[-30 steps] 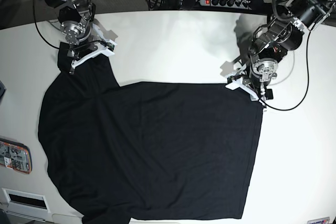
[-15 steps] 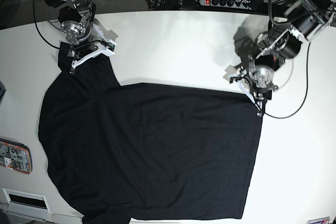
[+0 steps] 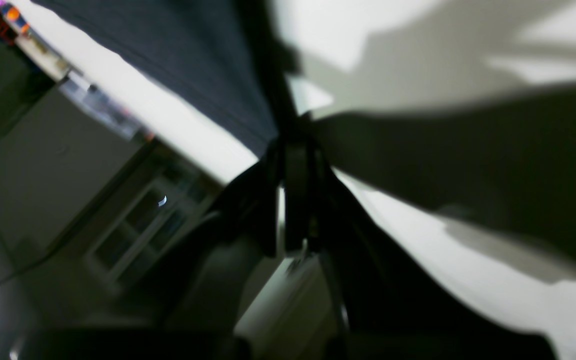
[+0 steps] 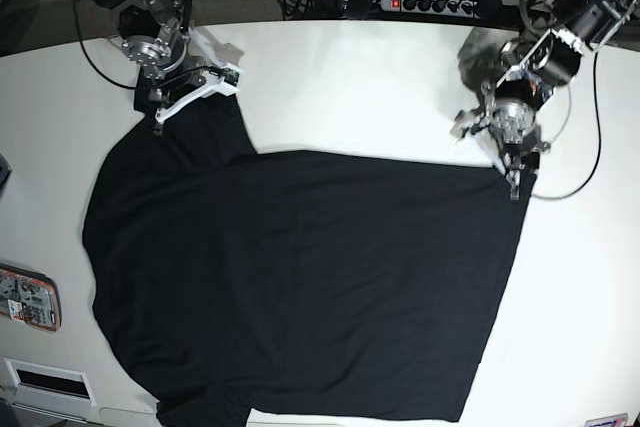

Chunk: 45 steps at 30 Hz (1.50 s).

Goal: Fold the T-shirt properly
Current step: 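Lift the shirt with both grippers and pull it toward the arms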

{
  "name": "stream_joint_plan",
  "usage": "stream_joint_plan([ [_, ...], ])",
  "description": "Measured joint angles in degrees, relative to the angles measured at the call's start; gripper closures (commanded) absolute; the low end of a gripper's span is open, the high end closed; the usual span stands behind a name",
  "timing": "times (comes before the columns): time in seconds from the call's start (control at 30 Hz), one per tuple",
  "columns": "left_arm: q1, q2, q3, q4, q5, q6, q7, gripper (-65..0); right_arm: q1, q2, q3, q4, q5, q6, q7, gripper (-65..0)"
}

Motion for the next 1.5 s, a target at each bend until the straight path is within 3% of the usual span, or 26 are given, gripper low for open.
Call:
stream_joint_plan([
  [0.37, 1.16, 1.22, -1.2, -0.28, 2.45, -0.5, 1.25, 0.0, 0.55, 0.22, -0.11, -2.25, -0.48, -1.07, 1.33, 0.0],
  [0.47, 1.05, 1.22, -1.38, 0.42, 2.12, -0.87, 1.27, 0.0, 0.11, 0.24, -0.11, 0.07, -0.46, 0.13, 0.44, 0.0],
  [0.63, 3.78, 2.36, -7.91, 6.73, -2.47, -3.13, -1.6, 0.0, 0.09, 0.28, 0.2, 1.27, -0.22, 0.04, 0.87, 0.0],
  [0.83, 4.85, 6.51, -16.09, 9.4, -4.96, -4.37, -3.32, 0.0, 0.02, 0.22, 4.15, 1.81, 0.0, 0.02, 1.31, 0.0],
  [1.1, 4.31, 6.4, -19.37, 9.35, -5.81, -4.98, -4.02, 0.0, 0.9, 0.2, 9.35, 1.7, 0.15, 0.17, 1.2, 0.0],
  [1.33, -1.4, 6.56, -19.21, 9.03, -5.95, -4.92, -4.09, 0.0, 9.84, 0.17, 10.16, 1.51, 10.91, 0.22, 0.44, 0.0],
  [1.5, -3.72, 7.41, -19.26, 8.98, -5.97, -5.07, -3.8, 0.0, 16.28, 0.11, 9.84, 1.27, 12.7, 0.2, 0.72, 0.0],
])
